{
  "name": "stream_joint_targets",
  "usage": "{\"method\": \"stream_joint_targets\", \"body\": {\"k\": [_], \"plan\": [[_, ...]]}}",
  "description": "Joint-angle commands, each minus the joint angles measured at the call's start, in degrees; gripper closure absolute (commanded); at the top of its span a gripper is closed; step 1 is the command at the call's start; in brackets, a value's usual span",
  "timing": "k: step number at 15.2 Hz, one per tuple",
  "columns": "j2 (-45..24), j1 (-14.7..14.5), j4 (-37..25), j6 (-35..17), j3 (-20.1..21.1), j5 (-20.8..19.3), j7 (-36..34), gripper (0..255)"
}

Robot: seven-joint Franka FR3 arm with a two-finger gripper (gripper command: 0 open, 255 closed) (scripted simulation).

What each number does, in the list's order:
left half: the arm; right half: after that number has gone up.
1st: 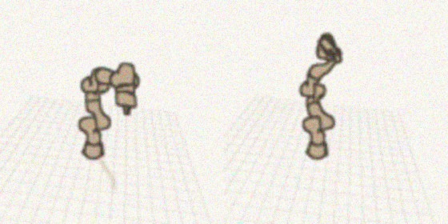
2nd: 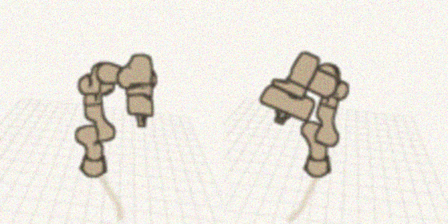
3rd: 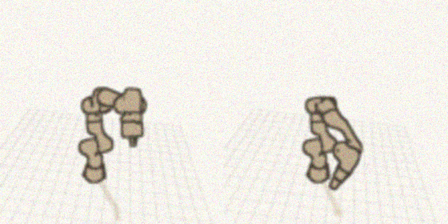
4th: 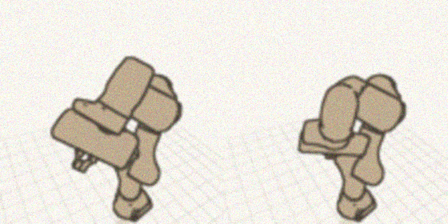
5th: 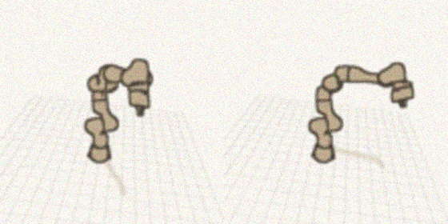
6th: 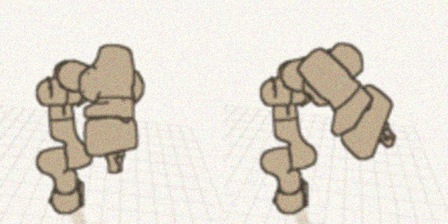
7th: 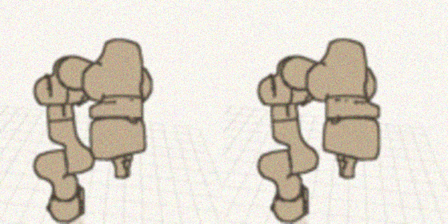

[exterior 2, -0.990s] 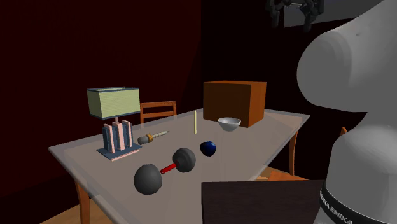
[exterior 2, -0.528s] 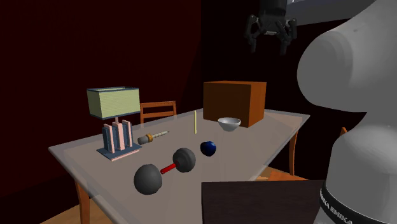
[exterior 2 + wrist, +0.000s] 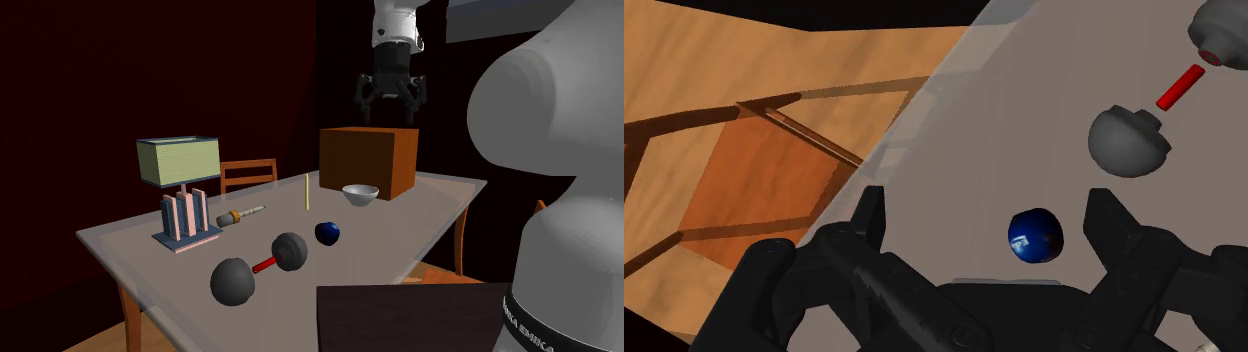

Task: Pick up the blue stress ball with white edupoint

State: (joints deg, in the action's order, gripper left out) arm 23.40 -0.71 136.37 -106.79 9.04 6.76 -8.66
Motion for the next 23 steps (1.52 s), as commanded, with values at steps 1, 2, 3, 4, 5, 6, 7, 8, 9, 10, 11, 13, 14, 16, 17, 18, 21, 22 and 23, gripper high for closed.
{"method": "stream_joint_targets", "body": {"k": [1, 2, 3, 4, 5, 6, 7, 8, 9, 10, 11, 13, 14, 16, 17, 18, 21, 22, 23], "plan": [[-3.98, -0.15, -0.73, -2.94, 1.44, -0.1, -2.34, 0], [-6.12, -0.16, -1.28, -4.31, 2.03, -0.32, -3.4, 0], [-8.29, -0.18, -1.91, -5.64, 2.58, -0.6, -4.48, 0], [-10.51, -0.19, -2.62, -6.92, 3.1, -0.96, -5.58, 0], [-12.75, -0.21, -3.4, -8.14, 3.59, -1.37, -6.7, 0], [-15.02, -0.25, -4.27, -9.3, 4.03, -1.86, -7.84, 0], [-17.32, -0.3, -5.2, -10.39, 4.43, -2.4, -9.0, 0], [-19.64, -0.38, -6.22, -11.42, 4.77, -3.0, -10.17, 0], [-21.98, -0.51, -7.31, -12.38, 5.03, -3.65, -11.36, 0], [-24.33, -0.67, -8.47, -13.27, 5.24, -4.35, -12.54, 0], [-26.7, -0.86, -9.71, -14.08, 5.39, -5.08, -13.73, 0], [-31.45, -1.36, -12.41, -15.47, 5.5, -6.59, -16.05, 0], [-33.82, -1.68, -13.87, -16.05, 5.45, -7.35, -17.18, 0], [-38.58, -2.42, -17.02, -16.98, 5.21, -8.83, -19.33, 0], [-40.95, -2.86, -18.71, -17.33, 4.99, -9.52, -20.34, 0], [-43.32, -3.31, -20.47, -17.61, 4.75, -10.18, -21.3, 0], [-50.42, -4.77, -26.23, -17.99, 3.84, -11.87, -23.87, 0], [-52.79, -5.29, -28.31, -17.98, 3.49, -12.33, -24.61, 0], [-55.17, -5.8, -30.48, -17.89, 3.14, -12.74, -25.31, 0]]}}
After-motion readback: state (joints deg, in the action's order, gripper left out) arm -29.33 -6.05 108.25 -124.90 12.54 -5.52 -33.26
